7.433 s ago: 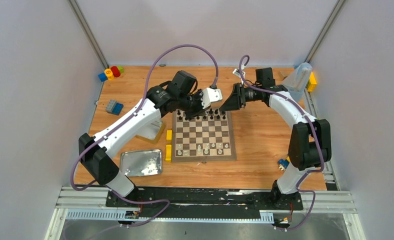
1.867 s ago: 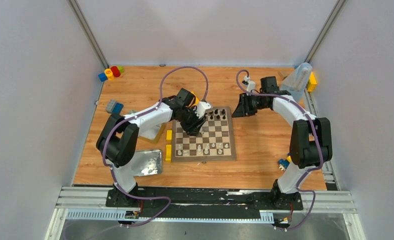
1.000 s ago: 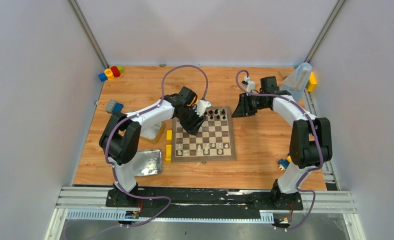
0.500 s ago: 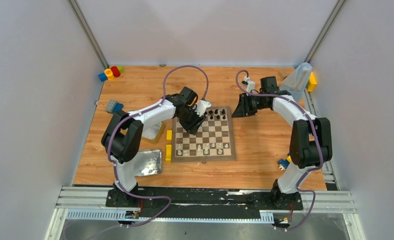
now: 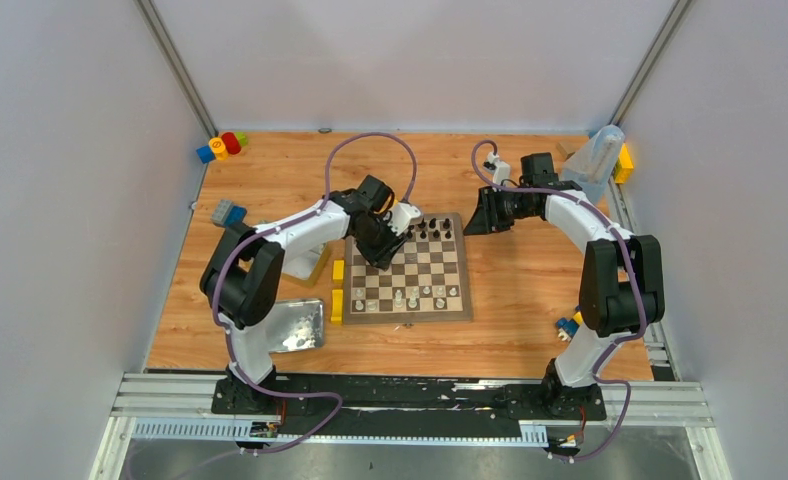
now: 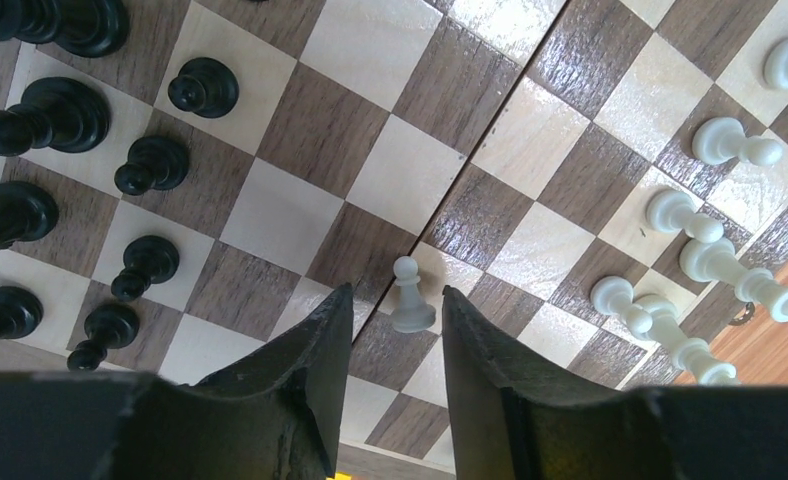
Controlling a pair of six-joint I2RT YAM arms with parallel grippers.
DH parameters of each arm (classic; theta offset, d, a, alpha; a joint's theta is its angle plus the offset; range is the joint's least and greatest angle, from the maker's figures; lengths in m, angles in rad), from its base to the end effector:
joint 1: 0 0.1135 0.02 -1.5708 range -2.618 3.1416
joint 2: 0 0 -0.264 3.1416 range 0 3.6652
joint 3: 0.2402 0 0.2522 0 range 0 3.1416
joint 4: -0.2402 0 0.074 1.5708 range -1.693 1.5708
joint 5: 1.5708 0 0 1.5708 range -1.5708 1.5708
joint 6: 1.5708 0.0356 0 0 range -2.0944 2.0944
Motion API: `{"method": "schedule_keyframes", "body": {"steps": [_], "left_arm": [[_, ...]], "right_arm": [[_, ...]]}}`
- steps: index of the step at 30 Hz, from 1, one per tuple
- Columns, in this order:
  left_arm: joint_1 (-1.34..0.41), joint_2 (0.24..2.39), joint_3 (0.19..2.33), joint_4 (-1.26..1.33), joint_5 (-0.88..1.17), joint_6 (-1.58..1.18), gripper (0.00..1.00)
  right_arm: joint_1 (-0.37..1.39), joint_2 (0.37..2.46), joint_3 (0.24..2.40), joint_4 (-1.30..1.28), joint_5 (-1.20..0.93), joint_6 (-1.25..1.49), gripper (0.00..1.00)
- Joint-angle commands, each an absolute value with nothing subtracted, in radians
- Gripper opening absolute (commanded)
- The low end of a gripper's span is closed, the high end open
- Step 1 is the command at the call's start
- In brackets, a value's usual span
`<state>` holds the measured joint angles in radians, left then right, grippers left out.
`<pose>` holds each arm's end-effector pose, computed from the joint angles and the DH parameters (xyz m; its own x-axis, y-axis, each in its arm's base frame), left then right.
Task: Set up the chess pieces on the board
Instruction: Pick up the chess piece from the chessboard.
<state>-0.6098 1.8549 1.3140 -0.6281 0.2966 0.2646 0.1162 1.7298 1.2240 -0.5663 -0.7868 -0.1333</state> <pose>0.3032 -0.2245 0.1928 -0.5605 0.6967 -0.4478 0.8164 0.5556 -0.1574 0.3473 0.0659 0.2209 -0.8090 -0.1889 -0.5567 -0.5305 0.6427 0.5528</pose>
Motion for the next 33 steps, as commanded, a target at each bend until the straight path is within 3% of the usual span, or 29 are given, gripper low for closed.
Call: {"method": "schedule_keyframes", "body": {"steps": [1, 15, 33], "left_arm": [[-0.610, 1.798, 1.294, -0.644, 0.292, 0.292, 0.45], [-0.622, 1.801, 1.295, -0.641, 0.296, 0.305, 0.36], [-0.624, 1.735, 1.284, -0.639, 0.278, 0.355, 0.18]], "right_arm": [[0.112, 1.713, 1.226, -0.561, -0.816, -0.153, 0.28], [0.112, 1.720, 1.230, -0.568, -0.824, -0.153, 0.28], [0.112, 1.685, 1.245, -0.579, -0.906, -0.149, 0.28]]}}
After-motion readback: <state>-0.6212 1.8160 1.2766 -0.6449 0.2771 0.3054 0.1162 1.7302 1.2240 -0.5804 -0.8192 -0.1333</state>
